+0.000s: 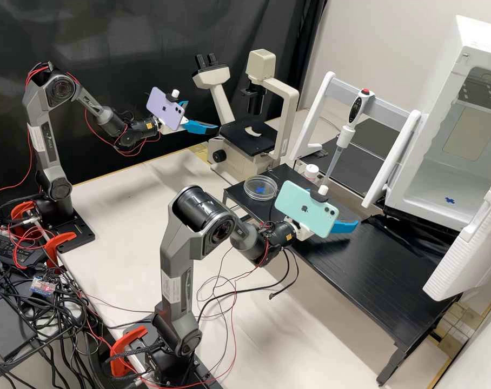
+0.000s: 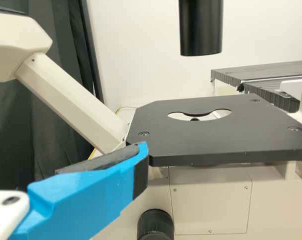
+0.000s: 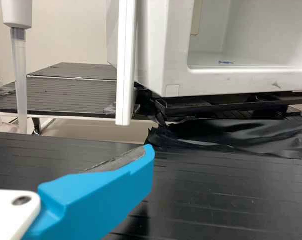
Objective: Move the petri dish to the incubator
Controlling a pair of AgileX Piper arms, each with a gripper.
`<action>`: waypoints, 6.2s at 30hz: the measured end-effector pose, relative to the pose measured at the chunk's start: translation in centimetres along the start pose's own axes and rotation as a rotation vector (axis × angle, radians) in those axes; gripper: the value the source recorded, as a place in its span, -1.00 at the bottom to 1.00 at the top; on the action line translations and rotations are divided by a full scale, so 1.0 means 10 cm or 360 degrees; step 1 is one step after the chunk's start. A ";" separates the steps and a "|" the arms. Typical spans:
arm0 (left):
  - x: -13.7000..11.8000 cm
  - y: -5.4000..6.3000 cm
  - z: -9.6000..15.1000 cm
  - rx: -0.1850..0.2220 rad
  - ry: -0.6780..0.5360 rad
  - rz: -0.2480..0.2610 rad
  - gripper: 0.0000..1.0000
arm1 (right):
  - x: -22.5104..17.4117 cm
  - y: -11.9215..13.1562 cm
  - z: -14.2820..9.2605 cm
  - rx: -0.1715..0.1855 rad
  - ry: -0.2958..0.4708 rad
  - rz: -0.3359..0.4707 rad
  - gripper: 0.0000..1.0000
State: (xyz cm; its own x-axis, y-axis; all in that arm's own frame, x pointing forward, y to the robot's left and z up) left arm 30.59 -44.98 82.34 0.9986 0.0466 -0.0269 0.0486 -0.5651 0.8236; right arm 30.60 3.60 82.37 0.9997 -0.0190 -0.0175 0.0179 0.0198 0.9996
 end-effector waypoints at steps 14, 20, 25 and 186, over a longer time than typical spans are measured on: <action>0.00 0.00 0.00 0.0000 0.0000 0.0000 1.00 | -0.19 0.01 -0.04 -0.0005 0.0032 0.0009 1.00; 0.00 0.00 0.00 0.0000 0.0000 0.0000 1.00 | -0.45 -0.05 -0.25 0.0028 0.0233 0.0056 1.00; 0.00 0.00 0.00 0.0000 0.0000 0.0000 1.00 | -0.69 -0.27 -0.49 -0.0026 0.0446 -0.0045 1.00; 0.00 0.00 0.00 0.0000 0.0000 0.0000 1.00 | 2.49 1.66 0.70 0.0005 -0.0261 0.0271 -1.00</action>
State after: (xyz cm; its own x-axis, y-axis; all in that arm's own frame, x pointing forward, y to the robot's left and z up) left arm 30.59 -44.98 82.34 0.9986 0.0466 -0.0269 0.0486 -0.5651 0.8236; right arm 55.63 -3.59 98.62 0.9718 -0.1780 0.1544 -0.1508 0.0333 0.9880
